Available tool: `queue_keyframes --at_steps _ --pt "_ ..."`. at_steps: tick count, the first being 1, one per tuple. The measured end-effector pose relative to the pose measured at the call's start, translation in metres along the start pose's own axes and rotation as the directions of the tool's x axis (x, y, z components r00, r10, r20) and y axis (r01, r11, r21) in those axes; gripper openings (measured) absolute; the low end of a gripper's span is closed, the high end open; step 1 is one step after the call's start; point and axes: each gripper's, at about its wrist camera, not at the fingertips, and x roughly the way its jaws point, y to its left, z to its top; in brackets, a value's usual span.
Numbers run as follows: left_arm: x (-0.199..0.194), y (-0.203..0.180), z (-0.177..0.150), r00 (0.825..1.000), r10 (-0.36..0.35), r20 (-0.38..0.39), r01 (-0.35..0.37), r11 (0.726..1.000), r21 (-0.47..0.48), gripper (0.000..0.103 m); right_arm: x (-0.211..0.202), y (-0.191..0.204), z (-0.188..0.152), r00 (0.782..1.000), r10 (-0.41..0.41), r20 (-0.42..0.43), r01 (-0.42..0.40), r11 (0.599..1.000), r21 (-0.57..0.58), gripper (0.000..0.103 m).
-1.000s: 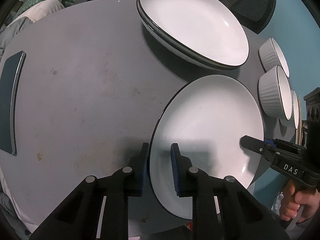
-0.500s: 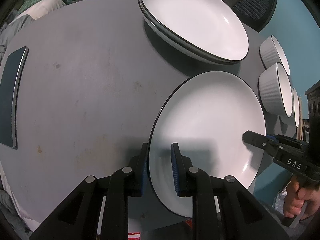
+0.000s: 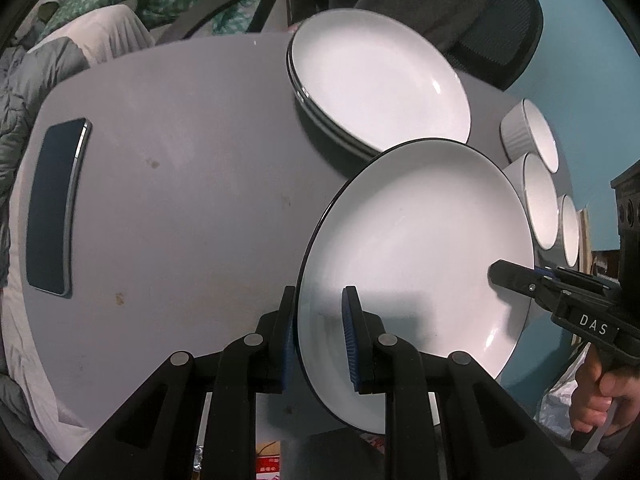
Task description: Organize plates and bowls
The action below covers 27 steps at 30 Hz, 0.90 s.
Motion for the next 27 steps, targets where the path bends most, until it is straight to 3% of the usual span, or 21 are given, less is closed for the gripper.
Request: queue_keyframes --at_steps 12,27 --pt "-0.031 0.002 0.026 0.999 -0.013 0.048 0.014 1.000 -0.018 0.021 -0.025 0.017 0.023 1.000 -0.006 0.031 0.008 0.998 -0.061 0.015" --pt "-0.031 0.001 0.077 0.997 0.009 0.071 -0.007 0.999 -0.035 0.021 -0.026 0.025 0.072 0.999 -0.008 0.044 0.011 0.998 -0.062 0.015"
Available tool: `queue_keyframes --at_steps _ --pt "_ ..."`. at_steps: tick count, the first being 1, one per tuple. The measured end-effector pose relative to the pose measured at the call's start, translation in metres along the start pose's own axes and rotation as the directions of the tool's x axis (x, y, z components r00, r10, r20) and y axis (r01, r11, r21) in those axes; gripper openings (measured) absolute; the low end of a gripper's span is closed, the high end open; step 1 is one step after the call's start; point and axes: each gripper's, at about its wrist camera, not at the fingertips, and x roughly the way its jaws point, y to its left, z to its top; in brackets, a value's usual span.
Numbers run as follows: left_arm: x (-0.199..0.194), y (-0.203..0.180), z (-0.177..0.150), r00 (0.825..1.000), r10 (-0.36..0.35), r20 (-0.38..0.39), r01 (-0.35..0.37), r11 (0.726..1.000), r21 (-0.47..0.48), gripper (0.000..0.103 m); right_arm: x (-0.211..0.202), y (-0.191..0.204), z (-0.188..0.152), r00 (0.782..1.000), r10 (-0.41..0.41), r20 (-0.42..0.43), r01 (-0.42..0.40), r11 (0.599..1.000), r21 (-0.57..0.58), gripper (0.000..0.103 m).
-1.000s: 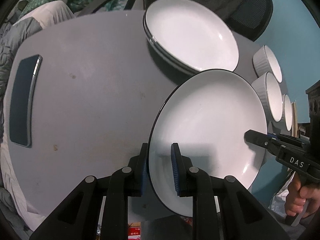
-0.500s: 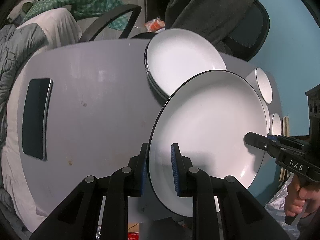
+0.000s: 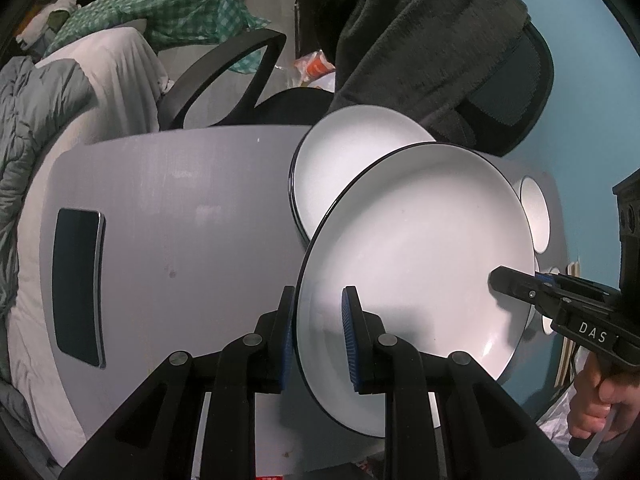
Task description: Organize plates and bowls
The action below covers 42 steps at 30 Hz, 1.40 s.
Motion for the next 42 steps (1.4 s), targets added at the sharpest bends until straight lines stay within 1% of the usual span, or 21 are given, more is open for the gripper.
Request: queue_keyframes --at_steps 11,19,27,35,42 --pt "0.011 -0.003 0.041 1.000 0.031 0.007 -0.030 1.000 -0.003 0.022 0.005 -0.010 0.039 1.000 0.011 -0.008 -0.011 1.000 -0.006 0.015" --pt "0.034 0.001 0.062 0.998 0.062 -0.030 -0.063 0.998 -0.025 0.023 0.022 -0.021 0.064 0.999 0.020 -0.041 -0.020 1.000 -0.003 0.015" --pt "0.052 0.004 0.069 0.993 0.086 -0.076 -0.090 0.994 -0.055 0.023 0.043 -0.030 0.080 0.995 0.041 -0.087 -0.041 0.999 0.009 0.016" --pt "0.062 0.004 0.072 0.990 0.095 -0.108 -0.103 0.993 -0.066 0.023 0.053 -0.037 0.083 0.993 0.041 -0.113 -0.039 0.999 0.018 0.016" --pt "0.066 0.002 0.071 0.988 0.102 -0.113 -0.108 0.993 -0.055 0.024 0.057 -0.040 0.084 0.991 0.031 -0.128 -0.029 0.999 0.022 0.016"
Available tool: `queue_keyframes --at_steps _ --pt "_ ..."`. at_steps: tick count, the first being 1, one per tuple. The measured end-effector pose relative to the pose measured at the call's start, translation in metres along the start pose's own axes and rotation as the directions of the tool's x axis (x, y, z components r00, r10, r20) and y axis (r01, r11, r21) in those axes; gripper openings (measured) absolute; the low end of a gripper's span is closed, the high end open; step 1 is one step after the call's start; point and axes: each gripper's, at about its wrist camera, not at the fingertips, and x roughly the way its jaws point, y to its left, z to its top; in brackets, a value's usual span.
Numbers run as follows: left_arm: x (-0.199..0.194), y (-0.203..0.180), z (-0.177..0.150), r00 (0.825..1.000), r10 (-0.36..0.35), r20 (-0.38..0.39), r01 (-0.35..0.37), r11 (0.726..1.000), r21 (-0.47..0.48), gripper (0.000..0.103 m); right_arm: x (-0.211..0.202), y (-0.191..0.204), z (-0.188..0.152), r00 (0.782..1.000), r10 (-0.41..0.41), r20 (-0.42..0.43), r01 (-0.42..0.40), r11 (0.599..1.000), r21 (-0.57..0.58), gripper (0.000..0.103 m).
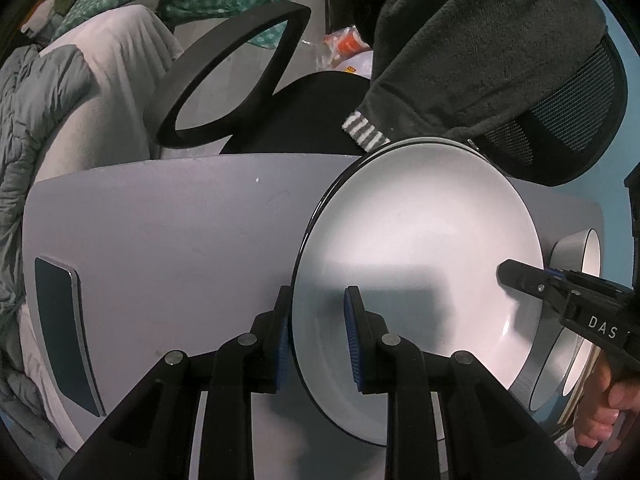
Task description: Organize plates and bowls
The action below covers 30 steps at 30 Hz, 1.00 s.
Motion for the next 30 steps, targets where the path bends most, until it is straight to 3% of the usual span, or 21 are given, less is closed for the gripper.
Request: queue_keyframes --at_steps 4,8,15,20,22,24,30 --pt "0.001 0.001 0.001 1.000 -0.006 -0.001 0.006 1.000 0.001 0.024 -0.001 0.000 0.002 1.000 0.000 -0.004 0.000 1.000 0.006 0.018" --pt "0.002 -0.002 0.000 1.000 0.008 -0.007 -0.008 1.000 0.027 0.025 -0.001 -0.003 0.006 0.999 0.035 -0.025 -0.035 0.999 0.026 0.027" --pt "-0.005 -0.003 -0.008 1.000 0.008 0.020 -0.009 0.999 0.044 0.025 -0.005 0.000 0.008 0.998 0.028 -0.050 -0.026 0.999 0.026 0.031" --pt "-0.018 -0.004 -0.015 0.999 0.002 0.047 -0.004 0.999 0.051 0.032 -0.010 0.006 0.006 0.998 0.038 -0.056 -0.036 0.999 0.027 0.052" --pt "-0.023 -0.005 -0.018 0.998 0.006 0.064 -0.009 0.998 0.061 0.032 -0.014 0.009 0.006 0.998 0.019 -0.053 -0.017 1.000 0.025 0.055" --pt "-0.030 -0.006 -0.021 0.997 0.007 0.078 -0.013 0.998 0.069 0.033 -0.018 0.014 0.004 0.998 -0.043 -0.036 0.043 0.999 0.005 0.070" --pt "-0.058 -0.006 -0.034 0.990 -0.011 0.144 0.003 0.998 0.057 0.043 -0.033 0.023 -0.003 0.992 -0.126 0.010 0.126 0.991 -0.042 0.071"
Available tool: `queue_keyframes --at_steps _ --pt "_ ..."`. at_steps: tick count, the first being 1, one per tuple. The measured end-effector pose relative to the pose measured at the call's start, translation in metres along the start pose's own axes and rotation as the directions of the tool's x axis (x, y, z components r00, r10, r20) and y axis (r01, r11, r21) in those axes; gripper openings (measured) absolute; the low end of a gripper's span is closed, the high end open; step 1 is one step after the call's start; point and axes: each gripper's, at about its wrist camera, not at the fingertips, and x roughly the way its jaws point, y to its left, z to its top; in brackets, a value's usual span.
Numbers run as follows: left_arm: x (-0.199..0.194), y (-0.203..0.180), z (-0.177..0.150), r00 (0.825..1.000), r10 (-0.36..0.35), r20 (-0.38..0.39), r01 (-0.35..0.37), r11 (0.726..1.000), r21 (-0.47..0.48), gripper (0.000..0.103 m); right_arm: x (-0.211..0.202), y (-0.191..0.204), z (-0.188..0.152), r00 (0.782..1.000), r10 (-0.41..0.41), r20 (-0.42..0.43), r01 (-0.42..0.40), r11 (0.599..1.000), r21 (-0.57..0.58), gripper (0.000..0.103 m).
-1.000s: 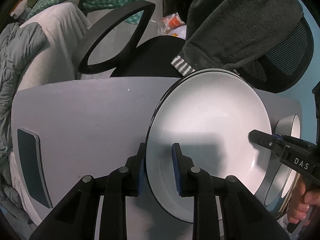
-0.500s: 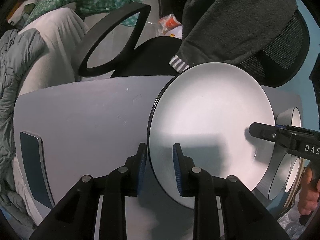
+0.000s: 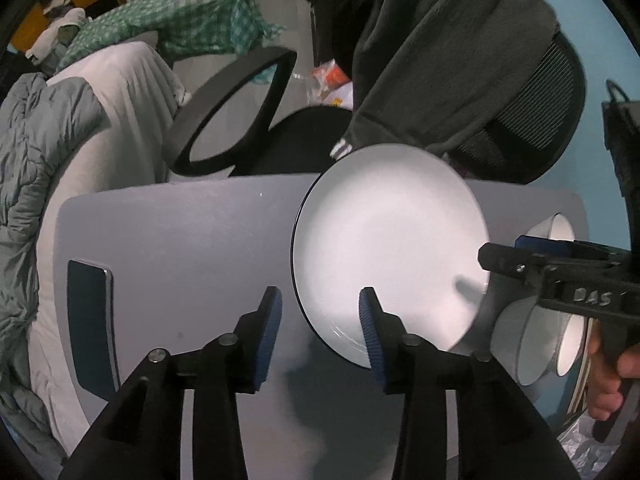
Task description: Organize plates and bowls
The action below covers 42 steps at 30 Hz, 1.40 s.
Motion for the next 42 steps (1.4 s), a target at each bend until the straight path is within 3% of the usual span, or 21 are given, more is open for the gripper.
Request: queue_keyframes --at_steps 4,9,11,14,18,26,30,42 --pt "-0.029 -0.004 -0.008 0.997 -0.004 0.079 0.005 1.000 -0.007 0.048 -0.024 0.006 -0.014 0.993 -0.078 0.086 0.081 0.996 -0.030 0.071" --pt "-0.064 -0.011 -0.017 0.988 -0.028 0.151 0.029 1.000 -0.009 0.048 -0.058 0.013 -0.034 0.974 -0.113 0.196 0.123 0.992 -0.041 0.071" --pt "-0.080 -0.012 -0.023 0.983 -0.036 0.181 0.039 0.999 -0.010 0.049 -0.073 0.015 -0.042 0.965 -0.116 0.236 0.127 0.991 -0.032 0.071" --pt "-0.099 -0.014 -0.030 0.974 -0.037 0.222 0.039 0.999 -0.005 0.059 -0.094 0.019 -0.055 0.951 -0.107 0.289 0.116 0.993 -0.013 0.071" --pt "-0.121 -0.015 -0.041 0.963 -0.024 0.269 0.020 1.000 0.020 0.061 -0.117 0.027 -0.072 0.933 -0.094 0.348 0.099 0.995 0.003 0.071" --pt "-0.157 -0.016 -0.062 0.951 -0.027 0.307 0.013 0.999 0.045 0.064 -0.145 0.035 -0.107 0.909 -0.062 0.413 0.048 0.998 0.045 0.071" --pt "-0.171 -0.018 -0.071 0.945 -0.029 0.325 0.011 0.998 0.057 0.076 -0.155 0.036 -0.123 0.892 -0.087 0.444 0.062 0.996 0.071 0.071" --pt "-0.211 -0.029 -0.087 0.929 -0.071 0.364 0.034 0.994 0.106 0.076 -0.174 0.031 -0.160 0.861 -0.132 0.490 0.060 0.985 0.161 0.072"
